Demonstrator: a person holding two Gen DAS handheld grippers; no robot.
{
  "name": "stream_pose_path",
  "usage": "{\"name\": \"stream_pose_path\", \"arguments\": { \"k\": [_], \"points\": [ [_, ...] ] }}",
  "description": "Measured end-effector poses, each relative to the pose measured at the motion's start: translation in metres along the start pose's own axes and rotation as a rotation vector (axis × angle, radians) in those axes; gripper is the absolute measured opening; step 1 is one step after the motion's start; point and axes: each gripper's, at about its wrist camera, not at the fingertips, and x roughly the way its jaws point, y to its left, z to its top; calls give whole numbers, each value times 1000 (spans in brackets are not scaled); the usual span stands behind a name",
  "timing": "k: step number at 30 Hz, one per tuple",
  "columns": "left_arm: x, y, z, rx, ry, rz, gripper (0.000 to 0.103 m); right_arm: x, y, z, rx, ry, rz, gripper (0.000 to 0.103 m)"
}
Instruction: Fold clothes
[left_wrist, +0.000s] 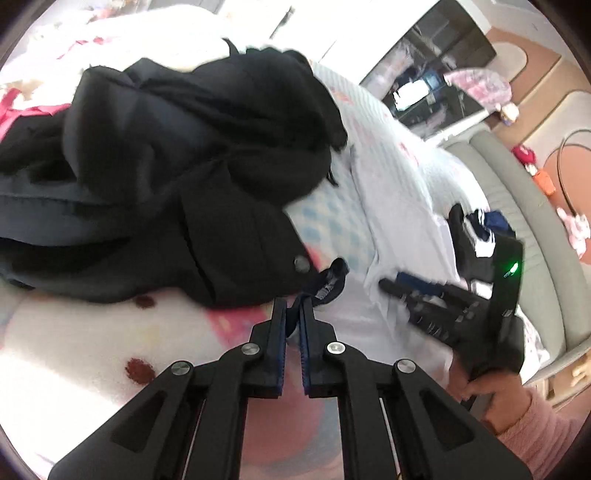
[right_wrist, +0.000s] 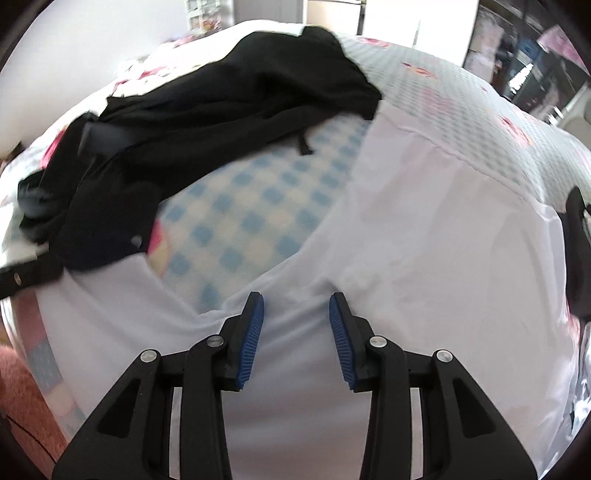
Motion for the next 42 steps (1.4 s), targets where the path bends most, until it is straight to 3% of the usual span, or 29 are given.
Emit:
{"name": "stream_pose_path", "arguments": {
  "k": [3, 8, 9, 12, 15, 17, 20, 22, 27, 30, 35, 37, 40, 42],
  "points": [
    [3, 11, -1, -57, 32, -29, 16, -14, -5, -2, 35, -35, 39, 38],
    [-9, 6, -5, -53, -21, -106, 41, -42, -9, -23, 80, -51, 106, 38],
    [-10, 3, -9, -50, -30, -105, 42, -47, -8, -28, 79, -45, 122, 38],
    [-13, -14, -25, -2, -79, -13, 42, -61, 1, -50, 23, -28, 156, 38],
    [-7, -40, -37, 89, -64, -30, 40, -71, 10, -71, -28, -32, 88, 38],
    [-3, -56, -45, 150, -54, -41, 40, -71, 4, -82, 13, -36, 37, 38],
    [3, -82, -57, 241, -38, -58, 40, -73, -11, -95, 110, -30, 20, 38],
    [7, -99, -65, 301, -28, -69, 40, -79, -14, -102, 109, -35, 14, 38],
    [52, -92, -74, 335, 137, 120, 36, -79, -22, -117, 117, 8, 21, 38],
    [39, -87, -73, 317, 98, 148, 30, -81, -35, -130, 143, 35, -21, 38],
    [21, -109, -80, 356, 17, 141, 30, -112, -66, -157, 216, -1, -13, 38],
    [18, -136, -88, 400, -9, 92, 33, -126, -78, -170, 247, -22, -23, 38],
    [28, -176, -95, 441, -3, -17, 46, -146, -99, -190, 301, -74, -83, 38],
    [43, -196, -103, 487, 21, -18, 47, -153, -115, -201, 343, -95, -142, 38]
  ]
}}
